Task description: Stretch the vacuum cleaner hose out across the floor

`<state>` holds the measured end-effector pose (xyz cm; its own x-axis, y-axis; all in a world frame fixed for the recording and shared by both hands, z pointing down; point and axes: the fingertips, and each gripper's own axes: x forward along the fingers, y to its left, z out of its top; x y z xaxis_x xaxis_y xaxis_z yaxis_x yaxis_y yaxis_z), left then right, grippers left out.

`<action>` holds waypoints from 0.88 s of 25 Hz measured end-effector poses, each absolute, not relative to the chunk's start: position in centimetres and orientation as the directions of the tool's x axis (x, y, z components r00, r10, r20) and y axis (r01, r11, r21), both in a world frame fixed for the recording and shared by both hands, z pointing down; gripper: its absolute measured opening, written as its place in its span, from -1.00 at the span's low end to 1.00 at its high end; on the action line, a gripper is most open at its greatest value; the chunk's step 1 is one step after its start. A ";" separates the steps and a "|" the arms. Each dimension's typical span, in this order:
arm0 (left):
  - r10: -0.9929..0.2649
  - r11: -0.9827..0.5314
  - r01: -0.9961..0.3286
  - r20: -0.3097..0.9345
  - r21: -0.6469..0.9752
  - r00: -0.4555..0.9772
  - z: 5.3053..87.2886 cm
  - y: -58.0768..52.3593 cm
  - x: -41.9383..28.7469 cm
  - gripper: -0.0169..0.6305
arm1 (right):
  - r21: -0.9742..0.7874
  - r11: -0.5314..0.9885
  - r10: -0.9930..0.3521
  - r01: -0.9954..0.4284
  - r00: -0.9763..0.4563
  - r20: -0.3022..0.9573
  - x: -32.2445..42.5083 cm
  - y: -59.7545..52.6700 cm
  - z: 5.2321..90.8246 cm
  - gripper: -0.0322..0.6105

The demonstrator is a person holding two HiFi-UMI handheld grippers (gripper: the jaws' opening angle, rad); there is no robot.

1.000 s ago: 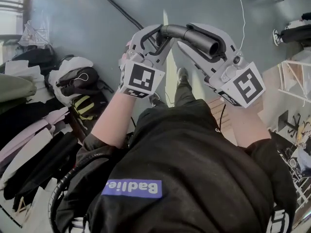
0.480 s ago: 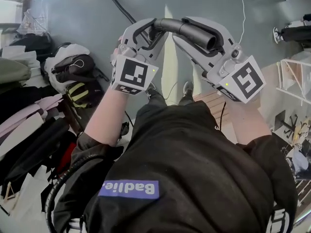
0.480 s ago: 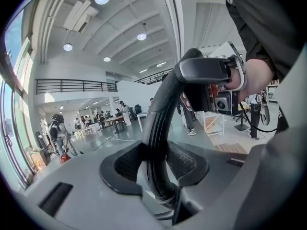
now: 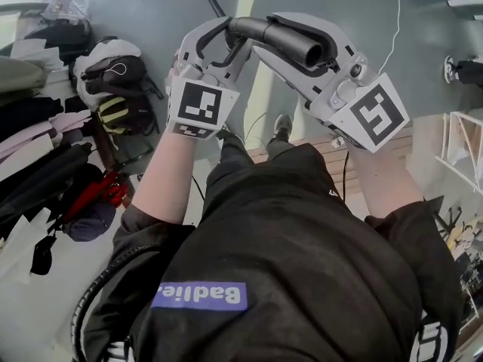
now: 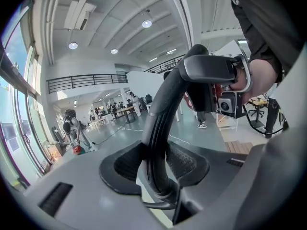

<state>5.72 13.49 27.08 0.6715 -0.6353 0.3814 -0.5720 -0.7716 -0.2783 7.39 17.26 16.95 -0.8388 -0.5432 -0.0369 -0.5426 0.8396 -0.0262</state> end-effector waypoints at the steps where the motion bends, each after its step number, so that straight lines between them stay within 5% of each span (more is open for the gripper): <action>1: -0.638 -0.769 -0.575 0.389 -0.279 0.665 27.4 13.5 6.8 -0.46 | -0.034 0.840 -0.542 -0.541 -0.839 -0.047 8.5 17.2 17.2 -0.41; 13: -0.664 -0.746 -0.589 0.412 -0.311 0.623 27.9 17.7 8.1 -0.46 | -0.051 0.827 -0.561 -0.559 -0.822 -0.098 10.4 21.9 17.3 -0.41; 22: -0.659 -0.748 -0.550 0.312 -0.372 0.685 31.0 26.0 3.7 -0.46 | -0.002 0.758 -0.649 -0.652 -0.755 -0.090 5.5 31.3 21.6 -0.41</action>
<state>3.70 26.04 31.01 0.6849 -0.6587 0.3116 -0.5500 -0.7478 -0.3719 5.53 31.33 21.56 -0.7551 -0.6494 -0.0903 -0.6519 0.7583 -0.0024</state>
